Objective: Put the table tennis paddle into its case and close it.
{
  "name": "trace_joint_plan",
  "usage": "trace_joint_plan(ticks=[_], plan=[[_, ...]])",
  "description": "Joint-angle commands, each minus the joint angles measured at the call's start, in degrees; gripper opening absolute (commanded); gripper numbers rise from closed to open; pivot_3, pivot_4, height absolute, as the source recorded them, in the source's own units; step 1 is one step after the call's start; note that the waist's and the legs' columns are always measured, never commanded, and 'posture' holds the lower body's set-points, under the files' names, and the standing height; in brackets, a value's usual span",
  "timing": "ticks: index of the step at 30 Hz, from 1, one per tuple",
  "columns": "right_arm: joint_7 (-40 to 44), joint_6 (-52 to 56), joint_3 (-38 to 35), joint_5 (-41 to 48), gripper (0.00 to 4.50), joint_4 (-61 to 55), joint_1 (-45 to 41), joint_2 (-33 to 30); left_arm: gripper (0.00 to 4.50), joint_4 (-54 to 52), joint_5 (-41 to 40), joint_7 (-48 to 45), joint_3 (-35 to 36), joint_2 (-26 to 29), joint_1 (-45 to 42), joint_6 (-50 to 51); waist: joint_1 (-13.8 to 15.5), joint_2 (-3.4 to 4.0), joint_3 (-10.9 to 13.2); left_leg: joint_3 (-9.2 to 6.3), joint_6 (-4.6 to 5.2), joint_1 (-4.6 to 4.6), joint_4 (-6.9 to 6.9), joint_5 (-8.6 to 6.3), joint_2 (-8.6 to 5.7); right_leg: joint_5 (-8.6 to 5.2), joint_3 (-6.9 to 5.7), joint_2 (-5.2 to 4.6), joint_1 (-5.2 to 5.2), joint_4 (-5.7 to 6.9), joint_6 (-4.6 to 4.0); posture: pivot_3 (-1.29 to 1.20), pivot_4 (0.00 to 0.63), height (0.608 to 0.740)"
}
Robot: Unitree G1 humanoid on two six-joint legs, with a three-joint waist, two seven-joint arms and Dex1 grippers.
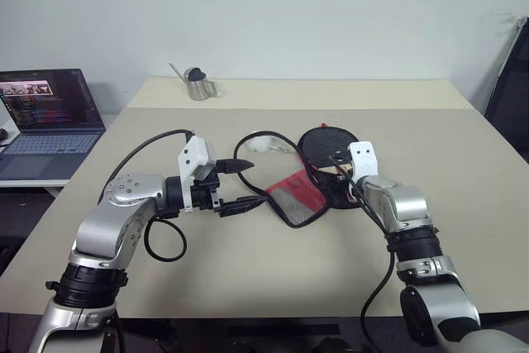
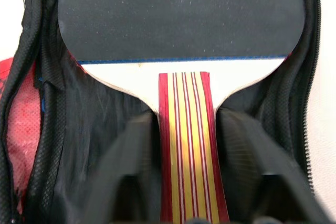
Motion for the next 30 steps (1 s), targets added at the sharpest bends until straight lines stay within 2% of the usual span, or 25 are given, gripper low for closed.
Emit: trace_joint_plan(ticks=[1, 2, 9, 13, 18, 22, 30], plan=[[1.64, 0.47, -0.73, 0.91, 3.34, -5.92, -0.95, -1.64, 4.50, -1.70, -0.54, 0.84, 1.19, -0.02, 0.37, -0.83, 0.01, 0.00, 0.00, 0.00, 0.00, 0.00, 0.00, 0.00, 0.00, 0.00, 0.00, 0.00, 0.00, 0.00, 0.00, 0.00, 0.150, 0.740], [2.30, 0.86, -0.63, 1.10, 3.64, -6.95, -0.83, -2.01, 4.50, -1.88, -0.63, 0.99, 1.24, -0.07, 0.58, -0.78, 0.01, 0.01, 0.00, 0.00, 0.00, 0.00, 0.00, 0.00, 0.00, 0.00, 0.00, 0.00, 0.00, 0.00, 0.00, 0.00, 0.150, 0.740], [12.05, 3.70, 0.48, 5.80, 3.64, -19.63, 1.52, -6.99, 4.50, 0.61, 1.37, 3.90, 3.13, 0.78, 1.80, -2.29, 0.08, 0.00, 0.00, -0.01, 0.00, 0.00, 0.00, 0.00, 0.01, 0.00, -0.01, 0.00, 0.00, -0.01, 0.00, 0.00, 0.150, 0.740], [16.40, 6.69, -2.01, 10.41, 3.64, -24.27, 2.98, -9.73, 4.50, 9.06, 7.72, 8.73, 3.08, 1.52, 0.09, -6.76, 0.13, 0.00, 0.00, -0.04, 0.00, 0.02, 0.01, 0.00, 0.00, 0.00, -0.06, -0.01, 0.03, -0.01, 0.00, 0.00, 0.150, 0.740], [24.89, 1.53, -0.59, 13.12, 3.64, -28.03, 5.05, -15.93, 4.50, 18.02, 13.92, 13.58, 1.87, 1.35, -2.10, -9.97, 0.25, 0.00, 0.00, -0.05, 0.00, 0.00, 0.01, 0.00, -0.02, 0.00, -0.10, -0.02, 0.04, -0.04, 0.01, 0.00, 0.150, 0.740], [29.91, 2.80, -2.26, 18.08, 3.64, -30.73, 5.94, -18.17, 4.50, 25.42, 17.46, 17.05, 0.82, -0.39, -4.15, -11.62, 0.27, 0.00, 0.00, -0.05, 0.00, 0.00, 0.00, 0.00, -0.02, -0.01, -0.11, -0.06, 0.04, -0.04, 0.01, 0.00, 0.150, 0.740], [35.47, 0.80, -0.48, 21.62, 3.64, -34.45, 8.33, -21.54, 4.50, 42.99, 20.17, 16.89, -1.14, -5.90, -12.09, -15.64, 0.86, -0.02, 0.01, -0.12, 0.00, -0.04, 0.06, 0.00, -0.07, 0.00, -0.21, -0.09, 0.07, -0.03, 0.02, 0.00, 0.150, 0.740]])
